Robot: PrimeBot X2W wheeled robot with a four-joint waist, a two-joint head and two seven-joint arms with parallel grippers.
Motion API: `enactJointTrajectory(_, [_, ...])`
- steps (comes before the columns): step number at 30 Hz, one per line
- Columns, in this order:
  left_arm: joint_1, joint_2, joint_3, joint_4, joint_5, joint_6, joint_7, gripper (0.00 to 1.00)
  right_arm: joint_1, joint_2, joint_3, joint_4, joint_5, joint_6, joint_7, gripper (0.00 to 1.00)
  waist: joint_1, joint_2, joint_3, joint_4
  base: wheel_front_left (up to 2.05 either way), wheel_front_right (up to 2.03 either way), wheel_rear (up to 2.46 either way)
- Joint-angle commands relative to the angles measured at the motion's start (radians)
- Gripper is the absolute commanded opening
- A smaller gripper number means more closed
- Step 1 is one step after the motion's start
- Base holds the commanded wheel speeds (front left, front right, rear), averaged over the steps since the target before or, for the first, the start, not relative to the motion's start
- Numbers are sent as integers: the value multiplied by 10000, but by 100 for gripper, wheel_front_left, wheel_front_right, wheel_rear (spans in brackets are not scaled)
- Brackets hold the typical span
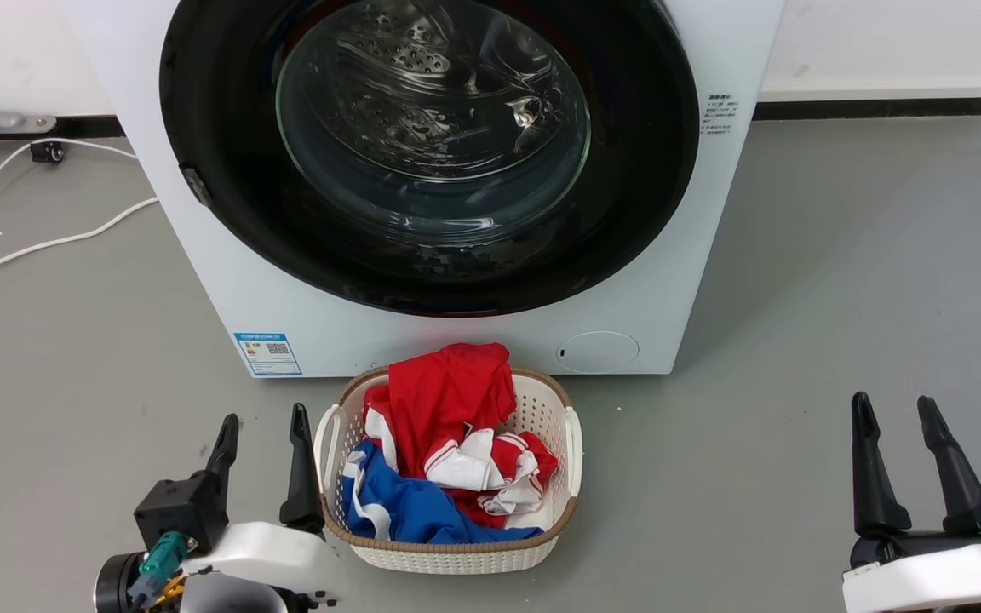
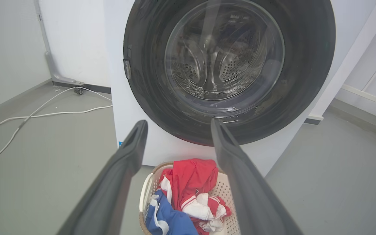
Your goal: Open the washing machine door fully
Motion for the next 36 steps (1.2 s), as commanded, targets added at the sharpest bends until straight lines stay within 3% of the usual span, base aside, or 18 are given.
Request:
enactJointTrajectory(1, [21,79,-31,-125,150,28,-80,100,15,-15,3,-156,-149,20,-63,100,0,0,2,4,0,0,0])
enactJointTrajectory(16, [320,-245,194,-277,1143,-159,-427,100,306,-11,-97,-403,-1038,22,-405,100,0,0,24,46,0,0,0])
enactJointTrajectory(36, [724,-931,906,-52,2779,-767,-812,100,655,-4,-49,-395,-2210,24,-806,100,0,0,55,57,0,0,0])
